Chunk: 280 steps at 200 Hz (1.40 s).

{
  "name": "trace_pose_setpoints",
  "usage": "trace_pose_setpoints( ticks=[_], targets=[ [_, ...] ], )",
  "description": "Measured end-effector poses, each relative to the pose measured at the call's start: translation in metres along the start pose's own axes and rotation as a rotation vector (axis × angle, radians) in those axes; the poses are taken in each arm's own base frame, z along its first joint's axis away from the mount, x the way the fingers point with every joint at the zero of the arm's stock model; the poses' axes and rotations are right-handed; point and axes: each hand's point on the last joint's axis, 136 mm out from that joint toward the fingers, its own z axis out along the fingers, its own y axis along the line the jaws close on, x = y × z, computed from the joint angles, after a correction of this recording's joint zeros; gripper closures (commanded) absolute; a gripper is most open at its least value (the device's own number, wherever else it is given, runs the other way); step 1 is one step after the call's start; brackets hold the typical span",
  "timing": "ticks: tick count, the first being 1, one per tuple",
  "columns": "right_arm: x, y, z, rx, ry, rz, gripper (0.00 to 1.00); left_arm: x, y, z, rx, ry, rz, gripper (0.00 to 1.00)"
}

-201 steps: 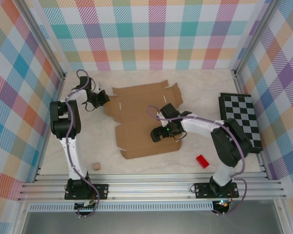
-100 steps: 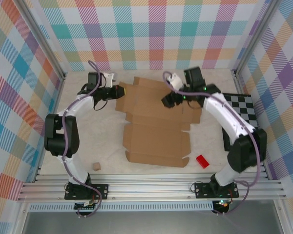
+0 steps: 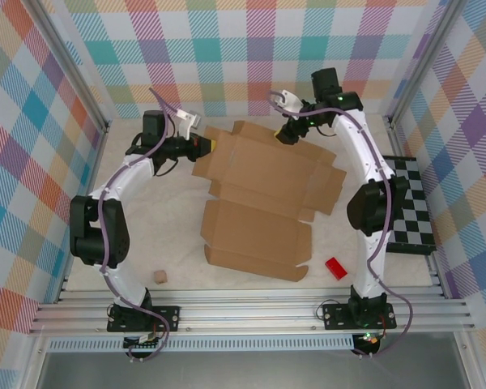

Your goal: Fold the paper box

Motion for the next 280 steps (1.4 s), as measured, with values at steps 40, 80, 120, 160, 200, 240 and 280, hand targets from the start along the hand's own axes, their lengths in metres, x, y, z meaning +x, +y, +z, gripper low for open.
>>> trace_pose_setpoints(
  ticks=[40,80,120,160,200,240,280],
  targets=[
    [0.012,0.006,-0.008,-0.064,-0.019,-0.051,0.28,-0.002,-0.016,-0.008,0.042,-0.014,0.086,1.00],
    [0.040,0.034,0.003,-0.185,0.004,-0.028,0.35,0.001,-0.021,-0.008,0.062,-0.022,0.108,1.00],
    [0.041,0.053,0.000,-0.258,-0.019,-0.017,0.62,-0.002,-0.032,-0.008,0.081,-0.034,0.154,1.00],
    [0.022,0.070,-0.024,-0.300,-0.071,-0.025,0.86,-0.005,-0.029,-0.014,-0.013,-0.050,0.208,1.00],
    [0.011,0.085,-0.043,-0.337,-0.105,-0.020,1.00,-0.008,-0.014,-0.017,-0.134,-0.062,0.237,0.98],
    [0.007,0.087,-0.047,-0.339,-0.113,-0.017,1.00,-0.019,-0.012,-0.018,-0.167,-0.097,0.255,0.67],
    [-0.001,0.083,-0.059,-0.288,-0.103,0.017,1.00,-0.030,-0.005,-0.028,-0.252,-0.135,0.242,0.38]
  ],
)
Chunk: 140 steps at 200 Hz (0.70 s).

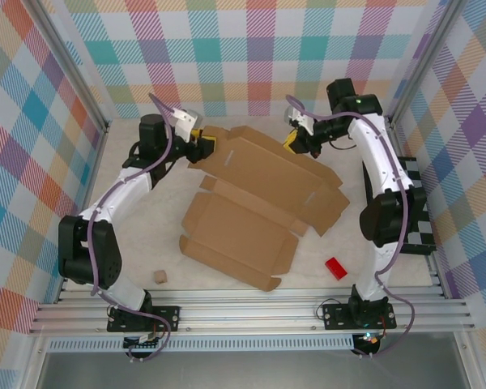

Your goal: Fold the paper box

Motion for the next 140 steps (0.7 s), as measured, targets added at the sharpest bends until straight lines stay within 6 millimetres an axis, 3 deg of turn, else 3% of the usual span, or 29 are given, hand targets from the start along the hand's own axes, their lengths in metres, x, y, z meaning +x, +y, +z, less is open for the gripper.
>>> trace_pose_setpoints(
  ticks=[38,50,72,95,119,140],
  targets=[
    [-0.005,-0.008,-0.009,0.079,0.022,0.019,1.00,-0.026,-0.011,-0.028,-0.055,-0.075,0.034,0.38],
    [-0.005,-0.010,-0.010,0.102,0.038,0.024,1.00,-0.039,-0.024,-0.037,-0.056,-0.106,0.066,0.38],
    [-0.005,-0.014,-0.010,0.138,0.067,0.029,1.00,-0.061,-0.067,-0.041,-0.014,-0.153,0.140,0.31],
    [-0.006,-0.013,-0.008,0.153,0.086,0.028,1.00,-0.072,-0.093,-0.030,0.033,-0.166,0.180,0.31],
    [-0.007,-0.011,-0.008,0.154,0.090,0.024,1.00,-0.083,-0.082,-0.005,0.017,-0.146,0.199,0.32],
    [-0.010,-0.008,-0.008,0.152,0.087,0.017,1.00,-0.077,-0.068,0.021,-0.003,-0.094,0.216,0.36]
  ],
)
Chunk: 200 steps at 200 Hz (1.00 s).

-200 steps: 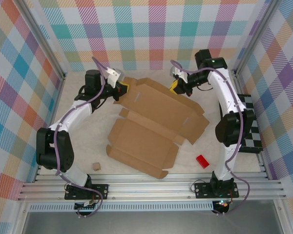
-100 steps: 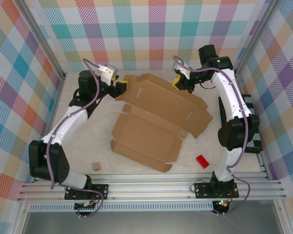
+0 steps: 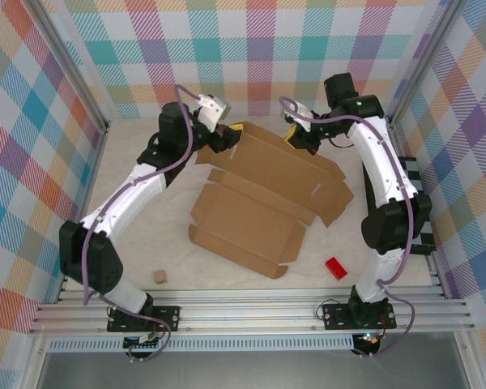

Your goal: Fold the paper box

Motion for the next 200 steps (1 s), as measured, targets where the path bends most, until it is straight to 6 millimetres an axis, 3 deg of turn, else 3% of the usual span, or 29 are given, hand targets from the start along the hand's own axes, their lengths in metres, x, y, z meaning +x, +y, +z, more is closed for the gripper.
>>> trace_pose_setpoints(
  ticks=[18,48,69,116,165,197,200],
  targets=[
    [-0.001,0.002,-0.002,0.003,-0.003,-0.004,1.00,0.018,-0.001,0.014,0.029,0.056,-0.007,0.42],
    [-0.001,0.004,-0.002,0.002,0.001,-0.005,1.00,0.035,-0.018,0.022,0.092,0.108,-0.017,0.84],
    [0.001,0.000,0.000,0.027,0.020,0.008,1.00,0.036,-0.026,0.025,0.081,0.125,-0.033,0.94],
    [-0.003,-0.015,0.011,0.175,0.105,0.086,1.00,0.040,-0.011,0.044,-0.128,0.163,-0.266,0.97],
    [0.000,-0.005,0.049,0.253,0.177,0.195,1.00,0.075,0.003,0.068,-0.303,0.219,-0.594,0.98],
    [0.010,-0.003,0.056,0.251,0.192,0.245,1.00,0.084,0.000,0.068,-0.329,0.239,-0.687,0.98],
    [0.010,-0.003,0.056,0.251,0.191,0.247,0.96,0.084,0.000,0.069,-0.330,0.238,-0.690,0.98]
  ],
)
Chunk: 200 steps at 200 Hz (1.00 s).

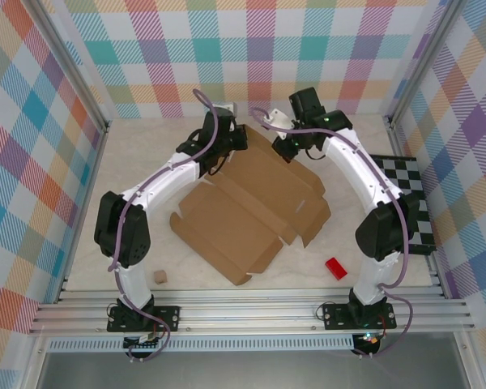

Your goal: Fold the paper box

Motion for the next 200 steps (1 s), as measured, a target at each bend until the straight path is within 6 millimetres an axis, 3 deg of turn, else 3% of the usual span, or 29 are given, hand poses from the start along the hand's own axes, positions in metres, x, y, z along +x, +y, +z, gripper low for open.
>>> trace_pose_setpoints(
  ticks=[27,45,64,85,104,159,200],
  targets=[
    [0.000,0.000,-0.001,-0.037,-0.020,0.022,0.50,0.002,-0.008,-0.001,0.033,0.010,0.012,0.97],
    [0.000,-0.001,-0.004,-0.080,-0.046,0.031,0.42,0.007,-0.029,-0.008,0.104,0.018,0.063,0.96],
    [0.000,-0.002,-0.008,-0.118,-0.052,0.032,0.43,0.014,-0.049,-0.022,0.177,0.027,0.133,0.96],
    [-0.006,-0.009,-0.010,-0.133,-0.059,0.020,0.54,0.016,-0.058,-0.037,0.216,0.024,0.193,0.95],
    [-0.004,-0.005,-0.009,-0.168,-0.051,0.011,0.66,0.013,-0.057,-0.042,0.210,0.011,0.224,0.95],
    [0.015,0.014,-0.006,-0.264,-0.006,0.018,0.63,0.014,-0.043,-0.038,0.139,-0.004,0.287,0.95],
    [0.042,0.019,-0.008,-0.310,0.043,0.015,0.70,0.020,-0.034,-0.035,0.104,0.004,0.327,0.95]
  ],
)
